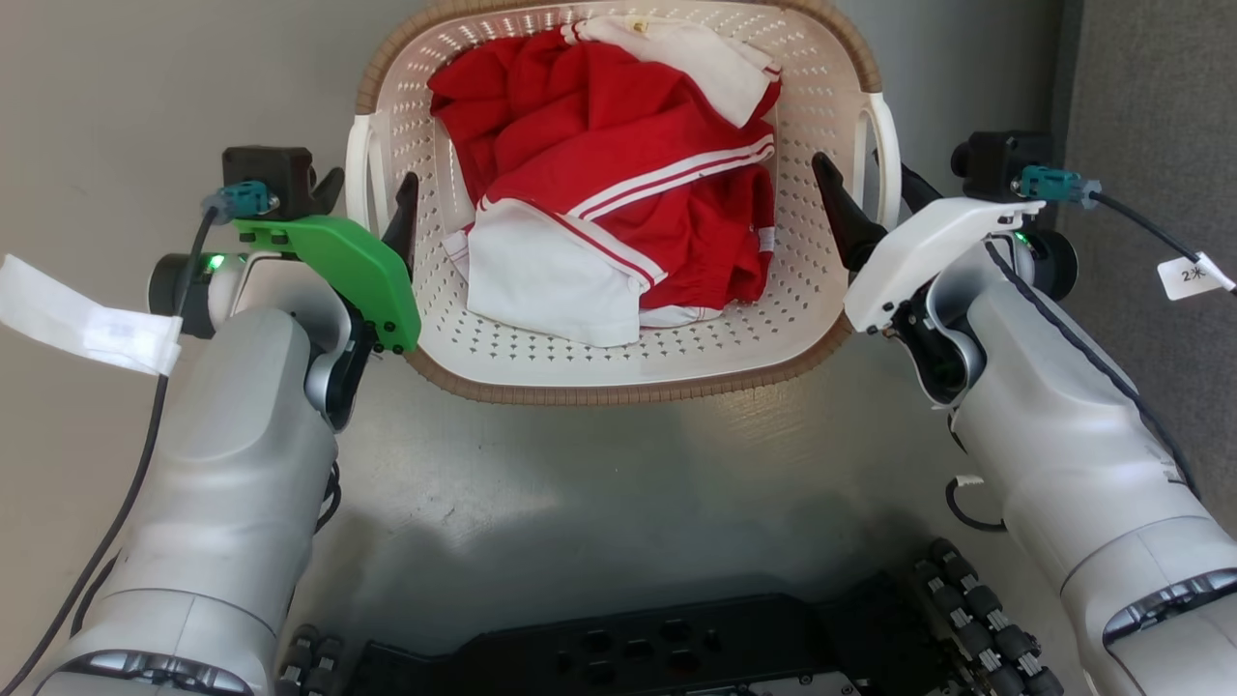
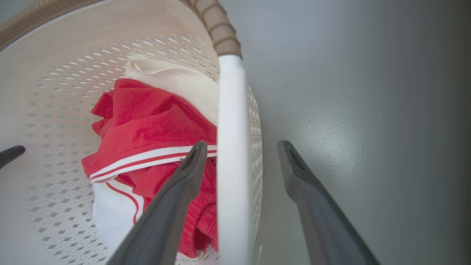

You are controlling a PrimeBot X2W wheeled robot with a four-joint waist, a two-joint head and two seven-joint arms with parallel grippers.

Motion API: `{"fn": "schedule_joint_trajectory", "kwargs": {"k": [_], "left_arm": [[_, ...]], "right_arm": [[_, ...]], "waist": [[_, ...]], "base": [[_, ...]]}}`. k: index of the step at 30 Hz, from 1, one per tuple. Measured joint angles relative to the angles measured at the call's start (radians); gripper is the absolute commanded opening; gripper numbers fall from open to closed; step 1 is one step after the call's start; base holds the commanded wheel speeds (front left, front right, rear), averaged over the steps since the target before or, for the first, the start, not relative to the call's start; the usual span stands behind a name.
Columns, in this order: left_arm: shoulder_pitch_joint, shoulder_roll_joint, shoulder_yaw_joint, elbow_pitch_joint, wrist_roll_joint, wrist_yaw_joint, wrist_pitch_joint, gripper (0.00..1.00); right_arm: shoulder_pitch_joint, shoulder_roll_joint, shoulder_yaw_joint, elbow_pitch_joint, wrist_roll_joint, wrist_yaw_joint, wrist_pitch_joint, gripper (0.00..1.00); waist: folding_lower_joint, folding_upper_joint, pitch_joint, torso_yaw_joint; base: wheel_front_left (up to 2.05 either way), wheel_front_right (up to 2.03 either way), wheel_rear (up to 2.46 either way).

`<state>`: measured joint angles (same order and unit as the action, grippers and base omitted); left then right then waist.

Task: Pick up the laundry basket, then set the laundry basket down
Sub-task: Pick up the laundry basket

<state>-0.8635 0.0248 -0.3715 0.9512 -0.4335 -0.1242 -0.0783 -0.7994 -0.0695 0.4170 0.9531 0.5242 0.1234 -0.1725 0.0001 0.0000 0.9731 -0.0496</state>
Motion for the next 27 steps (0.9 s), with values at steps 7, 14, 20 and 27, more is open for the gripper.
{"fn": "schedule_joint_trajectory", "kwargs": {"k": [7,14,20,27], "left_arm": [[-0.006,-0.001,-0.051,0.014,-0.053,0.000,0.003,1.00],[-0.024,0.000,-0.081,0.022,-0.094,0.000,-0.007,0.33],[-0.033,-0.009,-0.106,0.035,-0.128,0.002,-0.017,0.00],[-0.034,-0.007,-0.142,0.052,-0.168,0.002,-0.025,0.00]], "right_arm": [[-0.026,0.002,0.031,0.029,0.026,0.000,-0.017,0.90],[-0.051,0.003,0.050,0.050,0.040,0.000,-0.030,0.36],[-0.058,0.007,0.071,0.070,0.054,-0.001,-0.043,0.00],[-0.057,0.007,0.097,0.094,0.078,-0.001,-0.047,0.00]], "waist": [[0.0000,0.0000,0.019,-0.002],[0.0000,0.0000,0.020,-0.003],[0.0000,0.0000,0.014,-0.003],[0.0000,0.0000,-0.012,-0.002]], "base": [[0.00,0.00,0.00],[0.00,0.00,0.00],[0.00,0.00,0.00],[0.00,0.00,0.00]]}}
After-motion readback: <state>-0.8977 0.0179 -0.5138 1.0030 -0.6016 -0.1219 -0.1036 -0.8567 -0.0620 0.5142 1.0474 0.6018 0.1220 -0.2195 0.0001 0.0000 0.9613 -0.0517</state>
